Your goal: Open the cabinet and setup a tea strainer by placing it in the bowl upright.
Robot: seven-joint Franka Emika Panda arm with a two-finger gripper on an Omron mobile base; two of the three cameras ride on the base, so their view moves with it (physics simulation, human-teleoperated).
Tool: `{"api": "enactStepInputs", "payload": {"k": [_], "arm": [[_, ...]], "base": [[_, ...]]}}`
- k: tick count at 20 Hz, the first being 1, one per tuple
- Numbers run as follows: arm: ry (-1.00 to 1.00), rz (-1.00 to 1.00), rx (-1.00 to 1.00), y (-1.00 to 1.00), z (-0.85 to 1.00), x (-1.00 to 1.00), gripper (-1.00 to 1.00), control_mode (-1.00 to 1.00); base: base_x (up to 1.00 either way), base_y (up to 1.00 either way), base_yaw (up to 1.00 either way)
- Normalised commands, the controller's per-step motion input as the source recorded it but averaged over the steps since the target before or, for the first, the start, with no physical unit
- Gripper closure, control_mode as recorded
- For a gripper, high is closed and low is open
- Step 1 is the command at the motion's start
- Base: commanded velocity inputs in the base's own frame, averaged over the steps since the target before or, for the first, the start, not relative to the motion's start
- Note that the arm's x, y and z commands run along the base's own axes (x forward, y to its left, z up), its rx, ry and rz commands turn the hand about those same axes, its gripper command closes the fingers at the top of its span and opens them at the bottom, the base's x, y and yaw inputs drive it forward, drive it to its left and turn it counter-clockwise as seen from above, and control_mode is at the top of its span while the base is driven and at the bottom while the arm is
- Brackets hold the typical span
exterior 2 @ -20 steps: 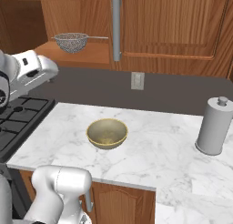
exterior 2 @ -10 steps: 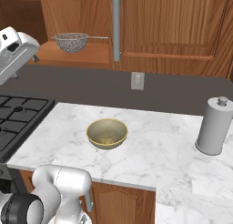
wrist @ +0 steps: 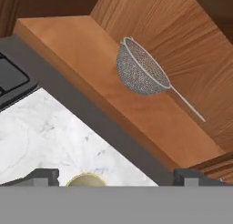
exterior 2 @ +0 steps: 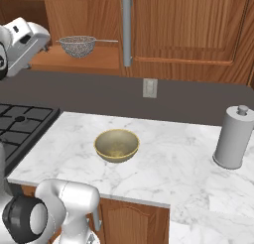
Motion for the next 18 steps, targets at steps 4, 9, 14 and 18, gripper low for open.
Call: {"api": "enactStepInputs", "payload": {"k": [4,9,14,18], "arm": [[-0.33,0.00,-0.05,0.00,0.00,0.32,-1.00,-1.00],[0.11,0.00,-0.14,0.00,0.18,0.25,-1.00,-1.00],[0.25,0.00,-0.01,0.00,0.00,0.33,-1.00,-1.00],[0.04,0.00,0.00,0.00,0.00,0.25,-1.00,-1.00]], "base": [[0.00,0.00,0.00],[0.00,0.00,0.00],[0.00,0.00,0.00],[0.00,0.00,0.00]]}}
